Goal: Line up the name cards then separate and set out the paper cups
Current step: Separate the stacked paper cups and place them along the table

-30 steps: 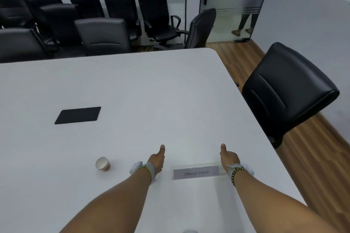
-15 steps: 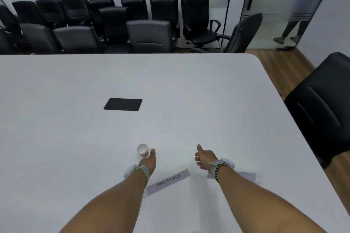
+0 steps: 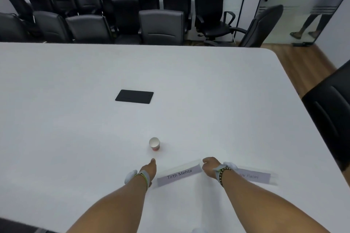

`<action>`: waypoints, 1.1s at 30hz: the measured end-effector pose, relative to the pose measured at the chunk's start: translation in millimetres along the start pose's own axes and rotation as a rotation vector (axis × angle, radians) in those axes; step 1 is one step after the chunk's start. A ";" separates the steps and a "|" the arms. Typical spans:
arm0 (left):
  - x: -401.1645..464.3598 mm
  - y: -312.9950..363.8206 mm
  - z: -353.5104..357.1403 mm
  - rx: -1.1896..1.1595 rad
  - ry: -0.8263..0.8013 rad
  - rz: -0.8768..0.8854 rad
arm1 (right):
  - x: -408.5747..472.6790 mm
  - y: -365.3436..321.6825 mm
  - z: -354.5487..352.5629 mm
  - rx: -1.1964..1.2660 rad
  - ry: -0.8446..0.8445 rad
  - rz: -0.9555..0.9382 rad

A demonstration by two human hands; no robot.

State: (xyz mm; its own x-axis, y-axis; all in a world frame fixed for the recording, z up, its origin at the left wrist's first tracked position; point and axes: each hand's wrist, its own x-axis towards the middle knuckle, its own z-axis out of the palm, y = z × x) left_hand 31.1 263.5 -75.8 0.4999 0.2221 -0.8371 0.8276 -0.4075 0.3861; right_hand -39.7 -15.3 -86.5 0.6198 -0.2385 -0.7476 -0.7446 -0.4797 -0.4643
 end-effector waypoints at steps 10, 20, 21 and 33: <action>0.7 27.0 -1.2 0.036 0.010 0.169 | -6.1 22.9 18.5 0.204 -0.042 -0.002; 19.7 46.8 -8.4 0.160 0.110 0.254 | -11.8 16.0 27.0 0.399 0.145 0.066; 23.6 49.8 -12.4 0.180 0.145 0.255 | -5.2 14.3 26.7 0.456 0.204 0.090; 54.9 89.7 -43.7 -0.051 0.084 0.307 | 24.2 -107.5 45.5 0.584 0.079 -0.068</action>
State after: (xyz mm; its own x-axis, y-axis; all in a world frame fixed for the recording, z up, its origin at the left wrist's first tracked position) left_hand 143.9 277.8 -70.2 0.7460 0.1683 -0.6443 0.6452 -0.4223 0.6367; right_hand 44.1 68.9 -76.3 0.6706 -0.2968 -0.6799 -0.7021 0.0423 -0.7109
